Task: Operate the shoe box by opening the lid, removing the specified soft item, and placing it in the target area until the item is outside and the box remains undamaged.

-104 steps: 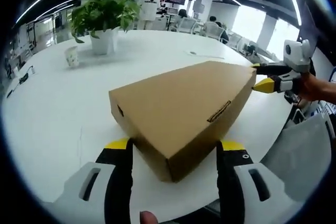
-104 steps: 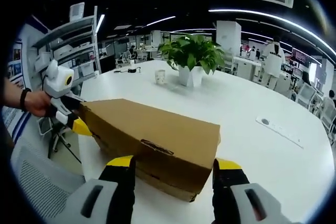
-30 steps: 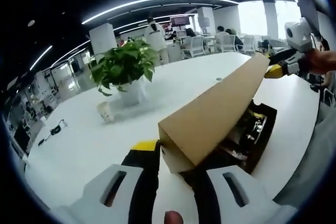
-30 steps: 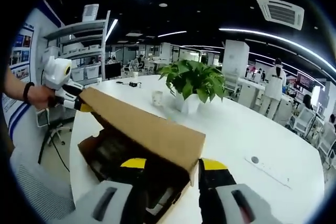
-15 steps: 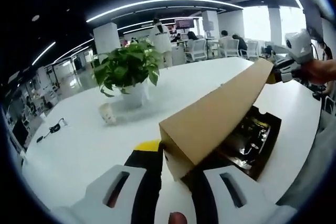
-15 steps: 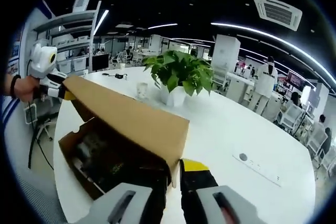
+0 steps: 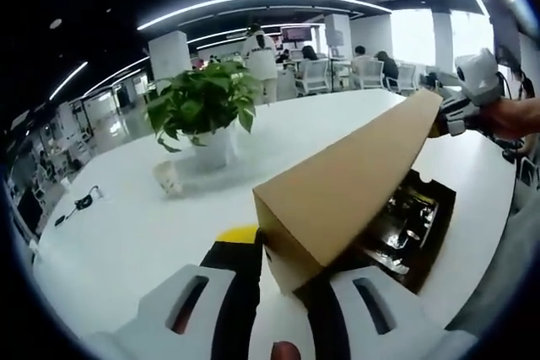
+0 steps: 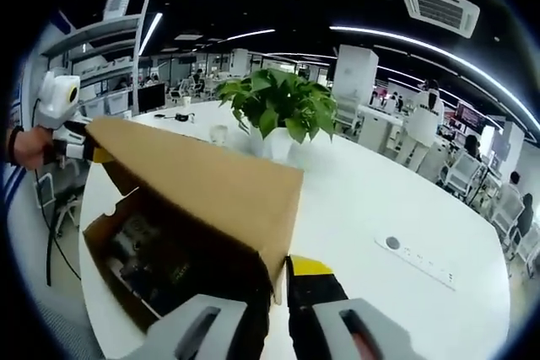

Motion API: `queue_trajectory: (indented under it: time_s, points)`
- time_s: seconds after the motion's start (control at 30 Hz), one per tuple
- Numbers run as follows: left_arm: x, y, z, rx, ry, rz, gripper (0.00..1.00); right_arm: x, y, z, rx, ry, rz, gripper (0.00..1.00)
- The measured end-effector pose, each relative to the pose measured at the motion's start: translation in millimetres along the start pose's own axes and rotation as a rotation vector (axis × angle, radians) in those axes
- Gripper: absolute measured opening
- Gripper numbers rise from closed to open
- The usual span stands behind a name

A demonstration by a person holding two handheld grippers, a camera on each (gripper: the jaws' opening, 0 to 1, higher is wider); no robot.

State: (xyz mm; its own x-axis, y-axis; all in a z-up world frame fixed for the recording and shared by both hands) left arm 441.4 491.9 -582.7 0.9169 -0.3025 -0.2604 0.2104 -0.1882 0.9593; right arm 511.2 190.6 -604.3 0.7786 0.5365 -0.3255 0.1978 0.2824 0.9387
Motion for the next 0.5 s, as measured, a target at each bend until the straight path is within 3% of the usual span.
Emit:
queue_trajectory:
  time_s: [0.5]
  points:
    - [12.7,-23.4,-5.8,-0.039,-0.011,-0.056,0.15,14.2,-6.2,4.0,-0.007,0.030,-0.037,0.01]
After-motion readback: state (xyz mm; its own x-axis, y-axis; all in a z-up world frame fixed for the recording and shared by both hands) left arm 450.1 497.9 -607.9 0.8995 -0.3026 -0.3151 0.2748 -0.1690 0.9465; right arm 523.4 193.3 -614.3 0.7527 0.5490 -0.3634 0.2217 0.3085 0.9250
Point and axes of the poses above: the point that each gripper's makers call its tool centre point, and the gripper's own axes: x roughly forward along the fingers, z roughly to its right, y roughly out of its top, the point moved 5 cm from there along -x, roughly backward along the fingers, and after that the axes turned 13 degrees about z, right-handed, at the moved point
